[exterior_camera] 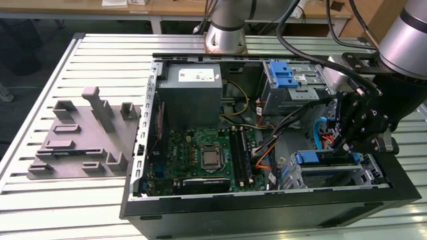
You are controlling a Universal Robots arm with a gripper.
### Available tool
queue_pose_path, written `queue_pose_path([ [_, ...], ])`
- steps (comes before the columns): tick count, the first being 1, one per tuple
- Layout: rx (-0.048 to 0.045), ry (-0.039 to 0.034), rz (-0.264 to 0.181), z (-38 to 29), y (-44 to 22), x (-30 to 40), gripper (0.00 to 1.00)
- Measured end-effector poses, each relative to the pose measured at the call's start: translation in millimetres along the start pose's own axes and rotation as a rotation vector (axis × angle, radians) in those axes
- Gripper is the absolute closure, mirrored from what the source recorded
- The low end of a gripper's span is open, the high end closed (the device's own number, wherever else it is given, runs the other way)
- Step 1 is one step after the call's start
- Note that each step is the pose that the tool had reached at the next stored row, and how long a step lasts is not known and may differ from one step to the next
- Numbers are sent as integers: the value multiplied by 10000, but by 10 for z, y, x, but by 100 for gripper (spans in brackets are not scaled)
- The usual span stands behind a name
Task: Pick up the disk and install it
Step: 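Insert the first disk wire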
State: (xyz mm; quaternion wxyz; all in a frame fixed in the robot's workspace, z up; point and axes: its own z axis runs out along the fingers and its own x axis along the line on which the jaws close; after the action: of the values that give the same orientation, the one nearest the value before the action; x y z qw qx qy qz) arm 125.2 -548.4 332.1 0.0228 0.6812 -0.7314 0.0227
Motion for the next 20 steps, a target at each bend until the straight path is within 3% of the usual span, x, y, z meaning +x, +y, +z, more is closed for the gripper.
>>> queue_pose_path([
  [20,-34,1,-2,44,-14,1,83],
])
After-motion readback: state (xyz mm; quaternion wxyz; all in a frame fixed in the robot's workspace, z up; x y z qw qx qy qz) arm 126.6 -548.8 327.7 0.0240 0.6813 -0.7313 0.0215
